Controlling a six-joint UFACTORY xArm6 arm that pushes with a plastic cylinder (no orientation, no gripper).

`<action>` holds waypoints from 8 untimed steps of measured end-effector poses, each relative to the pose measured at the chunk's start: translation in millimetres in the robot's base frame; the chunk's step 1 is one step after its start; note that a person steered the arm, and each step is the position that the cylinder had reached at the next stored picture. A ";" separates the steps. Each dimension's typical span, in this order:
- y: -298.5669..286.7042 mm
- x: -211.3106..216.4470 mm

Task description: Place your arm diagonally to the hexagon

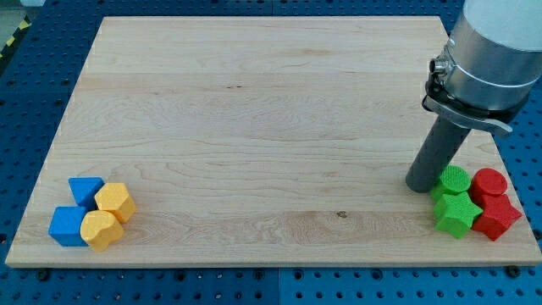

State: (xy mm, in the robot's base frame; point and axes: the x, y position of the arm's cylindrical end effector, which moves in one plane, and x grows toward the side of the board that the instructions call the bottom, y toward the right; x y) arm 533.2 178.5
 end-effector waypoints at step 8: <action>-179.5 -26.2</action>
State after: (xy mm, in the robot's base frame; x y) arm 507.0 -0.9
